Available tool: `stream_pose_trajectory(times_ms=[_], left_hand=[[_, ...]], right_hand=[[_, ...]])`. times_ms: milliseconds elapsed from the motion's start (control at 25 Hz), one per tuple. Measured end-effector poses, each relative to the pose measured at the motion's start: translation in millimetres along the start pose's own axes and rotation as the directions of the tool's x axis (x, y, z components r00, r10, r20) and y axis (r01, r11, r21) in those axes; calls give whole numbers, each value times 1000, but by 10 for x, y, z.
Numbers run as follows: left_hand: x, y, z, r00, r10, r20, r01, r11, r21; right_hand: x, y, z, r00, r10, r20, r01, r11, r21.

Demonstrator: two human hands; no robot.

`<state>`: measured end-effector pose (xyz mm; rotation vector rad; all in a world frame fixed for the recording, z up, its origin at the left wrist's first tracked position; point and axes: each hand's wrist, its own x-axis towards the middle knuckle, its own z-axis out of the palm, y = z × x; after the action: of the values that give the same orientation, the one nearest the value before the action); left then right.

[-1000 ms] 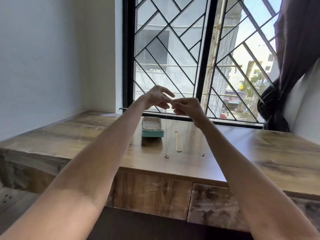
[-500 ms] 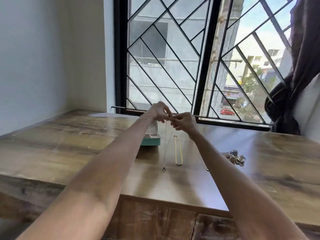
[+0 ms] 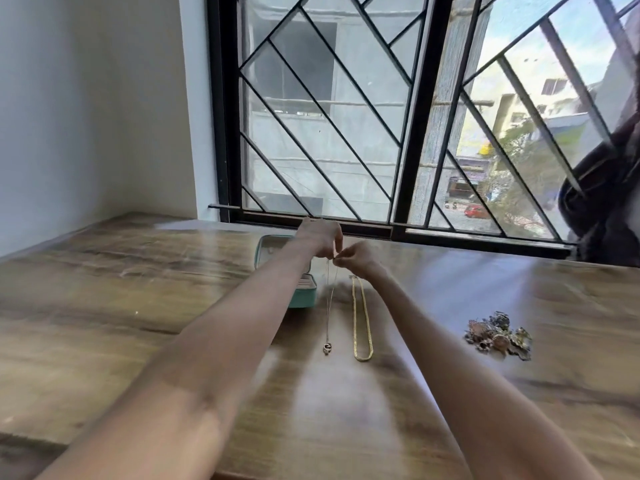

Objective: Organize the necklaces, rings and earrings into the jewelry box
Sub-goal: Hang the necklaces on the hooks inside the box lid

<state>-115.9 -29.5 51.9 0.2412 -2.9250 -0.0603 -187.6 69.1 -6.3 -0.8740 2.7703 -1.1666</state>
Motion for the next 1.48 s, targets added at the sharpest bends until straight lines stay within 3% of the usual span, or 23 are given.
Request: stream_pose_trajectory(times_ms=[80, 320, 400, 520, 600, 680, 760, 920, 1080, 1320, 1480], left_hand=[[41, -10, 6, 1000, 13, -9, -14, 999, -34], [-128, -76, -289, 992, 74, -107, -114, 887, -448], [-261, -41, -428, 991, 63, -117, -124, 764, -634], [-486, 9, -653, 994, 25, -110, -109, 468, -877], [-647, 46, -784, 993, 16, -116, -115, 290, -950], [-812, 81, -875, 994, 10, -112, -112, 211, -971], [-969, 129, -950, 995, 4, -103, -101, 224, -969], [-1213, 212, -1073, 993, 99, -65, -100, 399, -911], [-1339, 231, -1113, 982, 168, -86, -141, 356, -924], [-1547, 294, -1211, 970, 219, -109, -160, 230, -960], [-1758, 281, -1249, 973, 223, -68, -130, 280, -951]], right_hand=[[-20, -21, -31, 1000, 5, -1, -5, 998, 60], [-403, -308, -293, 999, -36, -9, 36, 875, 482], [-530, -462, -418, 998, -64, -13, 59, 811, 582], [-715, -738, -641, 997, -66, -37, 71, 672, 738], [-861, -917, -792, 998, -39, -52, 65, 587, 807], [-1003, -1048, -888, 998, -14, -67, 63, 562, 825], [-1107, -1124, -943, 997, -5, -78, 66, 584, 809], [-1289, -1223, -1044, 993, -66, -94, 113, 708, 697], [-1467, -1328, -1198, 990, -90, -108, 138, 760, 636], [-1738, -1338, -1308, 983, -145, -112, 183, 737, 651], [-1903, -1328, -1232, 984, -162, -79, 173, 727, 664]])
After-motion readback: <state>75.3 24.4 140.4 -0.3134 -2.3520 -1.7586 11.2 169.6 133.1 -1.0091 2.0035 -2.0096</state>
